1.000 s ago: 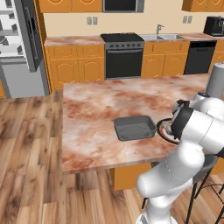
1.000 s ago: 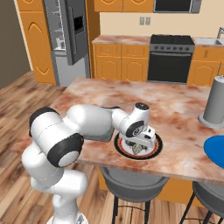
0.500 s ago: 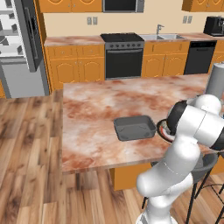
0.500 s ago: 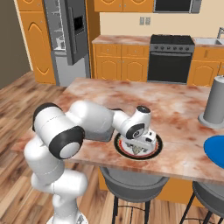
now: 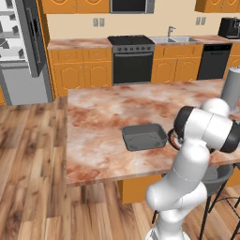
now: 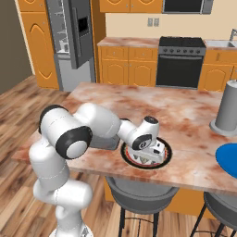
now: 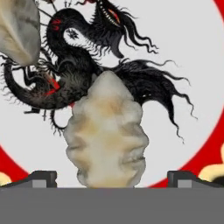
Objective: Place two dumplings into each of the tupperware containers and then place the containers in the fridge.
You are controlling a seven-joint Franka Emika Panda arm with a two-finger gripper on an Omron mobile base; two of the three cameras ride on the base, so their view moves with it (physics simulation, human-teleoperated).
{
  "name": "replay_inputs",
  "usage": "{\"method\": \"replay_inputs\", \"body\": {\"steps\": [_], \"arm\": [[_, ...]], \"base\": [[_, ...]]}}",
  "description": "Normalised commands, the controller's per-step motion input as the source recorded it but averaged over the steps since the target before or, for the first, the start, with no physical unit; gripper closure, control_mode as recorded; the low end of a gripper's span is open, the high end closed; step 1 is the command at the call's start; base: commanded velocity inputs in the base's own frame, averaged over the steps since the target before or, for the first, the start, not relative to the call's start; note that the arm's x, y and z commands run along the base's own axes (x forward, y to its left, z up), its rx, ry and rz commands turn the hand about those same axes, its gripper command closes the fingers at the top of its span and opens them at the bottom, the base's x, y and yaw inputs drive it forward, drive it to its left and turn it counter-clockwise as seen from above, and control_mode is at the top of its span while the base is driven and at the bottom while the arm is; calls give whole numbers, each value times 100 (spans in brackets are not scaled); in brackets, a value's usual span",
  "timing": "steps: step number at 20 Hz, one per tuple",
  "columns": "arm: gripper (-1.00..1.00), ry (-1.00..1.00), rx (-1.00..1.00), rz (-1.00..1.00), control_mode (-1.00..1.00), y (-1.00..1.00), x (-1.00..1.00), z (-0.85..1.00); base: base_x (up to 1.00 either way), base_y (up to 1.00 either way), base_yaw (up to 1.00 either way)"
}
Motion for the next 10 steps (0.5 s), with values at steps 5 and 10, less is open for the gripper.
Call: {"method": "replay_inputs", "body": {"steps": [5, 10], "arm": [[-100, 0, 0, 0, -100, 0, 26, -1], [100, 2, 0, 0, -100, 0, 9, -7]], "base": [[0, 0, 0], [0, 0, 0]]}}
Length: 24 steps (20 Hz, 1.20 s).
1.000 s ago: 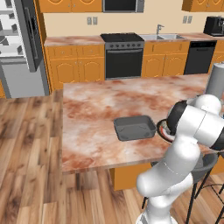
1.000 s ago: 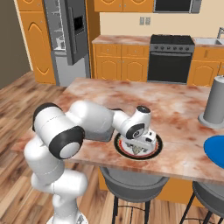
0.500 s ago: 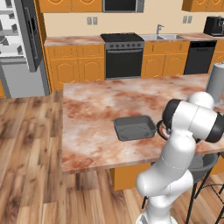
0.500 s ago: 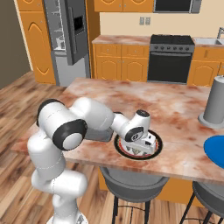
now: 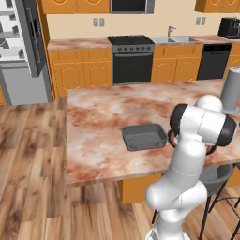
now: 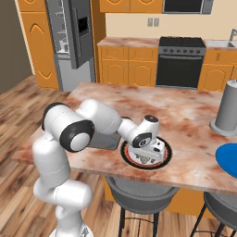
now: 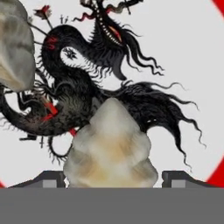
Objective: Place two dumplings into each of the tupperware containers and then place the containers in the fridge.
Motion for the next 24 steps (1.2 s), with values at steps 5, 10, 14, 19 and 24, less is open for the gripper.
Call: {"method": "replay_inputs", "body": {"steps": [5, 10, 14, 19, 24], "arm": [[100, 7, 0, 0, -100, 2, 1, 8], [100, 9, 0, 1, -100, 49, 0, 59], [100, 6, 0, 0, -100, 59, 0, 58], [100, 2, 0, 0, -100, 59, 0, 52], [100, 1, -1, 0, -100, 86, 11, 22]], "base": [[0, 0, 0], [0, 0, 0], [0, 0, 0], [0, 0, 0], [0, 0, 0]]}}
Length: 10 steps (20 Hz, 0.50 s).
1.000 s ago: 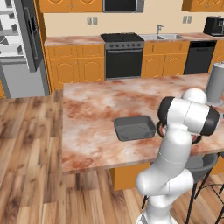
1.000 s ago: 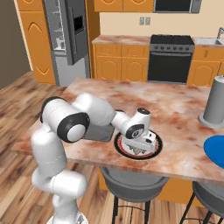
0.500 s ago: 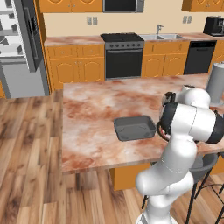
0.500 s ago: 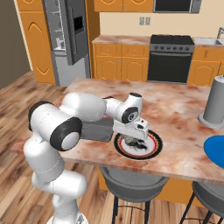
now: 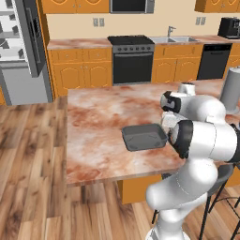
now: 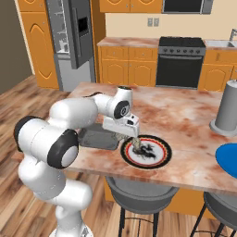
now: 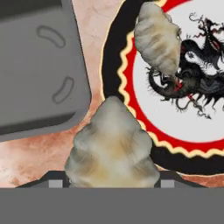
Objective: Place two dumplings into each of the tupperware containers and then place the containers in the fridge.
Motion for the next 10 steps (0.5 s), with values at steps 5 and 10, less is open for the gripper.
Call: {"method": "replay_inputs", "body": {"steps": [5, 10], "arm": [[100, 1, -1, 0, -100, 83, 34, 1], [100, 7, -3, 0, -100, 63, 59, -8]], "base": [[0, 0, 0], [0, 0, 0]]}}
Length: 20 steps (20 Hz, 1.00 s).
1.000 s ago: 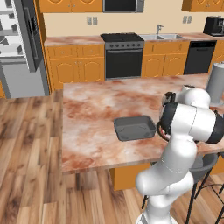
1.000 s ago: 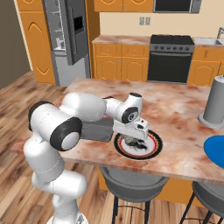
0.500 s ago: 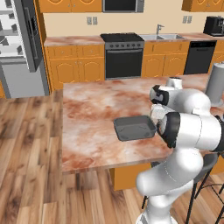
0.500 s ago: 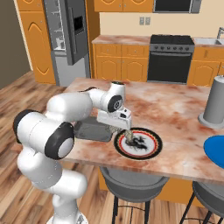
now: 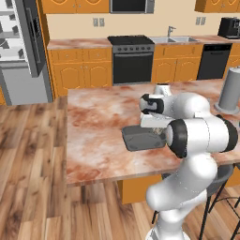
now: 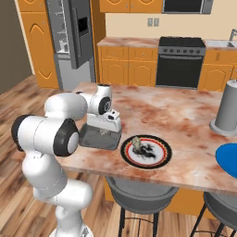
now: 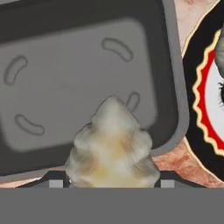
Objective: Place two dumplings into each of the tupperware containers and then place the containers in the fridge.
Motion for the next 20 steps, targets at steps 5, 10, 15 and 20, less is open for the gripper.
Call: {"method": "replay_inputs", "body": {"steps": [5, 10, 15, 20], "arm": [[100, 8, 0, 0, -100, 9, 52, -17], [100, 1, 0, 0, -100, 0, 35, -55], [100, 1, 0, 0, -100, 0, 7, -44], [100, 0, 0, 0, -100, 0, 0, -36]], "base": [[0, 0, 0], [0, 0, 0], [0, 0, 0], [0, 0, 0]]}}
